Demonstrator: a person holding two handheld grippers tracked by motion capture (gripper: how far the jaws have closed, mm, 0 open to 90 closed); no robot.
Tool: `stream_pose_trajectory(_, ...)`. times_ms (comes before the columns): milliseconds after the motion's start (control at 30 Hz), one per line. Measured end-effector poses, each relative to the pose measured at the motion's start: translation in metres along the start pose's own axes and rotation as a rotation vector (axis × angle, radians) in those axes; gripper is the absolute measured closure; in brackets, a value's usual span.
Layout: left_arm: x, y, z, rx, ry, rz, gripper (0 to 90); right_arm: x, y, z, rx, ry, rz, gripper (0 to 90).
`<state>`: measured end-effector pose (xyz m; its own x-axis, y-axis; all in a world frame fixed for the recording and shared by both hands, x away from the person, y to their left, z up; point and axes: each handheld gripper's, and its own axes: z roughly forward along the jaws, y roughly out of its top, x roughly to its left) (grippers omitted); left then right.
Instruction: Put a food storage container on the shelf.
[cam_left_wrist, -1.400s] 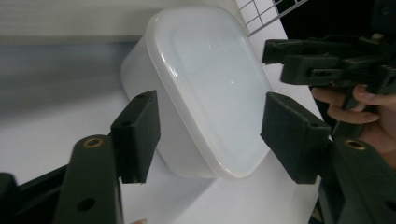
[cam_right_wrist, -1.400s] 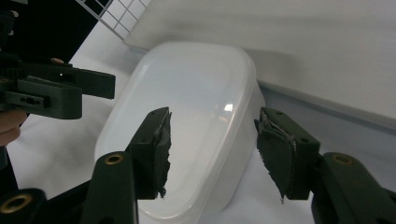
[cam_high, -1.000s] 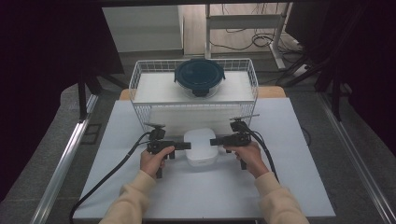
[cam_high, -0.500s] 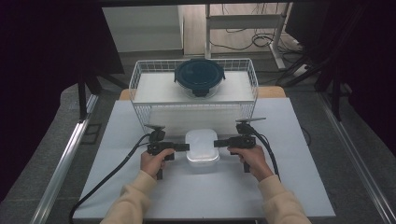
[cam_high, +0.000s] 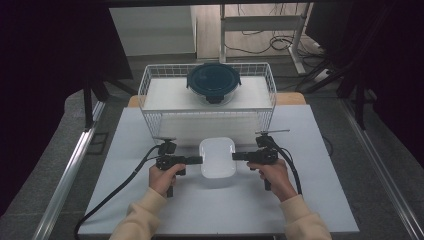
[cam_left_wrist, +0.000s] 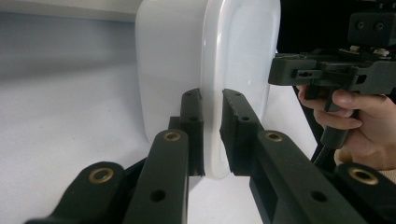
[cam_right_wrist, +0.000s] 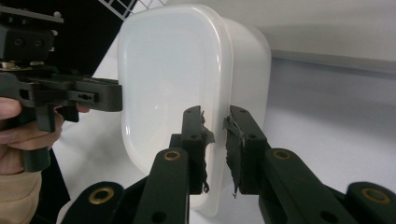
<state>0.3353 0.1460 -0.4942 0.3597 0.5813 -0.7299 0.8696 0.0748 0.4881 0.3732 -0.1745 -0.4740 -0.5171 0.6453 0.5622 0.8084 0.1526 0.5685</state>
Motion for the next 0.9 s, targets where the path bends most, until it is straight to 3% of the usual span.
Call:
stream_pose_trajectory(200, -0.007, 0.002, -0.012, -0.024, -0.023, 0.039, 79.5, 0.010, 0.002, -0.013, -0.040, 0.048, -0.040, 77.9)
stream_pose_trajectory(500, -0.021, 0.003, -0.036, -0.059, -0.044, 0.084, 79.3, 0.035, 0.006, -0.027, -0.079, 0.079, -0.100, 78.2)
stream_pose_trajectory(900, -0.044, 0.009, -0.059, -0.102, -0.048, 0.141, 79.2, 0.060, 0.016, -0.043, -0.125, 0.089, -0.179, 78.3)
